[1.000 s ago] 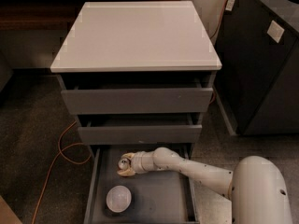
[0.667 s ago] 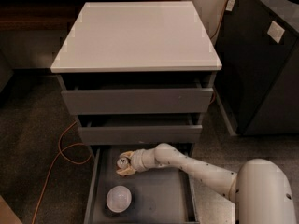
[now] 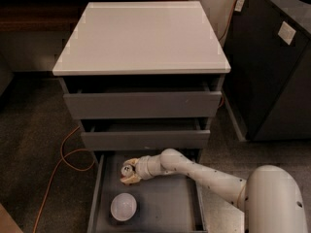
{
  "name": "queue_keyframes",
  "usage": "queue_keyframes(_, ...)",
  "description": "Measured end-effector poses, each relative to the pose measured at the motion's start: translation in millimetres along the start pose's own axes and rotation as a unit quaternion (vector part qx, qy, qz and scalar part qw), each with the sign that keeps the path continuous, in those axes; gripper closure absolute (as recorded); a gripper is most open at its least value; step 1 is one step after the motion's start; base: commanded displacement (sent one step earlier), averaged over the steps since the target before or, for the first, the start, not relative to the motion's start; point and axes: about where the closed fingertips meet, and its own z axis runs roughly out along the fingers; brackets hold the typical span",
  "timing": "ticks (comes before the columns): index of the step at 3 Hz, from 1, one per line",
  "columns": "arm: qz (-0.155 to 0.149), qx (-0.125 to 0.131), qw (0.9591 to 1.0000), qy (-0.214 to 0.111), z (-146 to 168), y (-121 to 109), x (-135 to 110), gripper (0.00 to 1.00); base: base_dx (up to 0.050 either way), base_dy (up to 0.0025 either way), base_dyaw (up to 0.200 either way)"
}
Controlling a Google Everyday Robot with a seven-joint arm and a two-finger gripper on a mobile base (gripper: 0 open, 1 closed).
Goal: Pick coke can from bottom drawer and place on counter
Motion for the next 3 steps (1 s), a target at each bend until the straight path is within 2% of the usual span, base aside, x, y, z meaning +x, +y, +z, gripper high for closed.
queue_keyframes(1, 0.001, -0.001, 1.0000, 0.007, -1, 5, -4, 1.00, 0.000, 0.00000, 0.000)
queue_keyframes(2, -0.008, -0.024, 0.9996, 0.009, -8, 25, -23, 1.00, 0.000, 0.00000, 0.000)
queue_keyframes(3, -0.045, -0.062, 0.9963, 0.038, -15, 56, -63, 1.00, 0.000, 0.00000, 0.000)
